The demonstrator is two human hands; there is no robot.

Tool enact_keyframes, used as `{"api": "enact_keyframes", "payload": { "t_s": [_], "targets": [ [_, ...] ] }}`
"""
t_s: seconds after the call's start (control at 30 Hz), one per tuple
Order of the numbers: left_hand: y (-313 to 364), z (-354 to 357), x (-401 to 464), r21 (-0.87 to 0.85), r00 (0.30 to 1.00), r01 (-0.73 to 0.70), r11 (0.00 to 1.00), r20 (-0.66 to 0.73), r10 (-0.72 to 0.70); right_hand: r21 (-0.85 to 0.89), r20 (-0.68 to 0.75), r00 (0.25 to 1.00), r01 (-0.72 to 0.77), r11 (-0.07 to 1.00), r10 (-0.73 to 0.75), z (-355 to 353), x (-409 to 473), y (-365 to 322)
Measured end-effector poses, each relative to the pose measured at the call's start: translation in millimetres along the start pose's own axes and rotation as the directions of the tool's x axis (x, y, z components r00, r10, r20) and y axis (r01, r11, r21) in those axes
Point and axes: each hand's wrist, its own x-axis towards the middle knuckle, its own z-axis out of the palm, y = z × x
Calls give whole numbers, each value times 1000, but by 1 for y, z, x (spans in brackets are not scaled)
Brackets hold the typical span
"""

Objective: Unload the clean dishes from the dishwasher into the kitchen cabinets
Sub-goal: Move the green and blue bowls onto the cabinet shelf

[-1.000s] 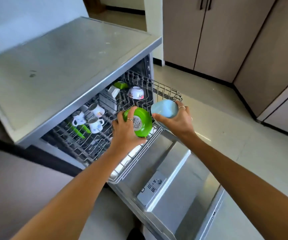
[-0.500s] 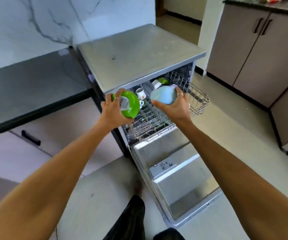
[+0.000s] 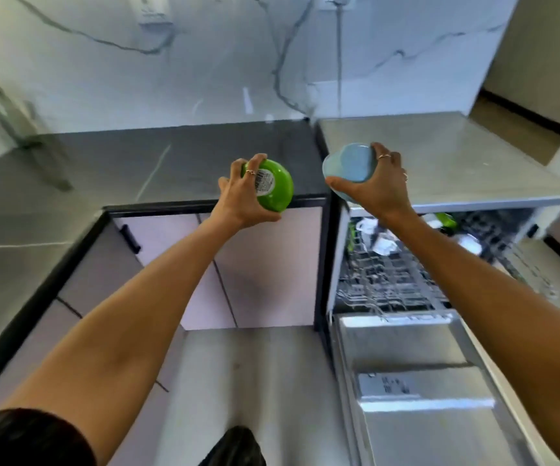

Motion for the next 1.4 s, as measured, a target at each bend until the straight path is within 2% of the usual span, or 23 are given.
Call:
{"api": "enact_keyframes", "payload": {
  "t_s": [0.33,0.67,0.87,1.0,1.4],
  "targets": [
    [-123,-117,57,41,986,62,997,-157,-54,104,19,987,159,982,-162,121,70,-132],
    [-192,-236,168,40,945,1,999,-325,12,166,-117,959,274,947,-257,182,173,-255],
    [-179,-300,234,-64,885,-177,982,-446,131,201,-271,908,378,904,-319,171,226,-310],
    [-154,-327,270,-76,848,-259,963,-494,190,153,-338,877,409,900,-341,153,258,-335],
    [-63,-388,396,4,798,-383,924,-502,334,18,-509,776,442,897,-373,89,392,-372]
  ]
}}
